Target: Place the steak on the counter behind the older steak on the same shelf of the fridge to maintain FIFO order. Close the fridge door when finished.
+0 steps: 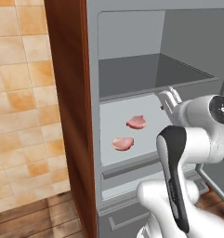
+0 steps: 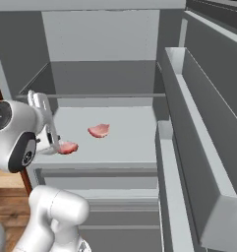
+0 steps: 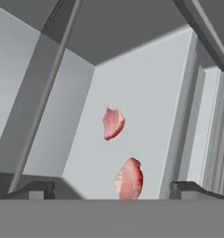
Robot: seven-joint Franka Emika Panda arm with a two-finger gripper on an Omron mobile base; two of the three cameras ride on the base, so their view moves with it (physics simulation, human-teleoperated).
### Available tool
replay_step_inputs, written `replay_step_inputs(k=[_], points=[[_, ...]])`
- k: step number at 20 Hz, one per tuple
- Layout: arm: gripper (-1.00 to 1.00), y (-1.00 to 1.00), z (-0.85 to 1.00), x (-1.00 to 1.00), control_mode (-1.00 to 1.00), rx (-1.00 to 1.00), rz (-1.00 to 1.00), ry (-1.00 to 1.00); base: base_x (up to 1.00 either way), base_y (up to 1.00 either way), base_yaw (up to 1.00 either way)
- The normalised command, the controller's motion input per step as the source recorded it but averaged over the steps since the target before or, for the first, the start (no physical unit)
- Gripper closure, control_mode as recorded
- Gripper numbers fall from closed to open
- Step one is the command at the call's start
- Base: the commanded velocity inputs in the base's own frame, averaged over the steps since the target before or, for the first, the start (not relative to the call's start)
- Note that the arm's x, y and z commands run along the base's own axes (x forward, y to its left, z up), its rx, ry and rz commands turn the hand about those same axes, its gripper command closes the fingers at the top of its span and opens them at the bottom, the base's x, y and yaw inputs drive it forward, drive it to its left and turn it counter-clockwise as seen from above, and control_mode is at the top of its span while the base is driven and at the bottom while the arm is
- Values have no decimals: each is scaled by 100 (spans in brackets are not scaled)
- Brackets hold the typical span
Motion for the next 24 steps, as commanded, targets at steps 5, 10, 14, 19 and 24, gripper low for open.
replay_step_inputs(k=[5,10,14,19,24], points=[[-100,-7,-17,-96,-100,0,0,10,0,0,0],[-100,-23,-8,-34,-100,0,7,11,0,0,0],[-100,-3,0,0,-100,0,14,6,0,0,0],[-100,2,0,0,-100,-1,1,0,0,0,0],[-100,0,-13,-39,-100,0,-4,0,0,0,0]])
